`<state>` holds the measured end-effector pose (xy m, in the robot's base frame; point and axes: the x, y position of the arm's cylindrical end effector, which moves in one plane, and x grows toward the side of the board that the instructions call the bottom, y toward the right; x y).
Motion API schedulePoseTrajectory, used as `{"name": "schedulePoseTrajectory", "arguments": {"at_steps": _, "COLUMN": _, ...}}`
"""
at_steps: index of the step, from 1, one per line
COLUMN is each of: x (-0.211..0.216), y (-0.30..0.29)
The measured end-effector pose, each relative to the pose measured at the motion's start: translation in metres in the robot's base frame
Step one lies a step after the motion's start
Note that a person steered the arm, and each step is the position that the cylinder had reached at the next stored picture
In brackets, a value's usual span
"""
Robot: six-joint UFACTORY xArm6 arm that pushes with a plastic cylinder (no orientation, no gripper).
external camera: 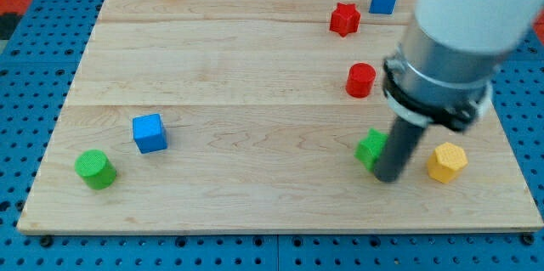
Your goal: Move the green star to the bottom left
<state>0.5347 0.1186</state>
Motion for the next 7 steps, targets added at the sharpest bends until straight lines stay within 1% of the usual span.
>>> {"name": "schedulePoseTrajectory", "arguments": {"at_steps": 1, "x": -0.067, "y": -0.086}}
{"name": "schedulePoseTrajectory", "arguments": {"at_steps": 2, "x": -0.076, "y": -0.103}}
{"name": "schedulePoseTrajectory", "arguments": {"at_steps": 3, "x": -0.027, "y": -0.080}}
{"name": "schedulePoseTrajectory", "arguments": {"at_steps": 4, "x": -0.033, "y": 0.018}}
{"name": "schedulePoseTrajectory", "arguments": {"at_steps": 5, "x": -0.070, "y": -0.025}}
{"name": "schedulePoseTrajectory", "arguments": {"at_steps": 6, "x": -0.073, "y": -0.173}}
{"name": "schedulePoseTrajectory", "arguments": {"at_steps": 7, "x": -0.101, "y": -0.263}}
